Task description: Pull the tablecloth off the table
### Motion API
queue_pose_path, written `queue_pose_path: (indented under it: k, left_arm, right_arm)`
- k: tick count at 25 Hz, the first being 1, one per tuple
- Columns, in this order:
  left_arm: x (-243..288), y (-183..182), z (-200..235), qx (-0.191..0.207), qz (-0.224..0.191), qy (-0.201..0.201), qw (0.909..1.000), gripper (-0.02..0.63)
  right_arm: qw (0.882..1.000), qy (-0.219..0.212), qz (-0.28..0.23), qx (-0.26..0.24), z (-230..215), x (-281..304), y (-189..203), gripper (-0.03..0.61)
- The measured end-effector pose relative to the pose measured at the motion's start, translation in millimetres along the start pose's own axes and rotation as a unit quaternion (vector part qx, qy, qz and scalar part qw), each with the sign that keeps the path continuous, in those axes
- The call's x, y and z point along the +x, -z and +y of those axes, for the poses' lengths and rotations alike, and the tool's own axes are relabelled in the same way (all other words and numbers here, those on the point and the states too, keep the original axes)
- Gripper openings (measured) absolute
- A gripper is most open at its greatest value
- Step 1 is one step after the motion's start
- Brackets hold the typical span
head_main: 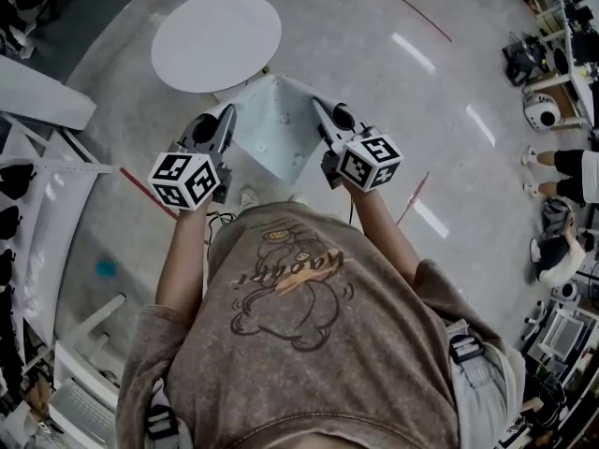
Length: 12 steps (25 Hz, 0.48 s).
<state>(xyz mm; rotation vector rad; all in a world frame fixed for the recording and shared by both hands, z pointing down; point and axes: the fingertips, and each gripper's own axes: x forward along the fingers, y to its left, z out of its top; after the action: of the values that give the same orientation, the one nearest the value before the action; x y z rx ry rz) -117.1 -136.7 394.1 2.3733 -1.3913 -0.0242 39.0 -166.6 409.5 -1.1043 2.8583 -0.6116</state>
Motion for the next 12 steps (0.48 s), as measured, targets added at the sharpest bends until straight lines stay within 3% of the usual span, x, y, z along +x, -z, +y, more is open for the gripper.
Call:
queue_pose_path:
  k: [12]
  left_arm:
    - [-40.7, 8.3, 32.2, 0.012, -0.014, -0.062, 0.9979, 0.021]
  right_arm:
    - [0.998, -0.051, 0.021, -0.002, 30.6, 37.4, 20.6, 0.018]
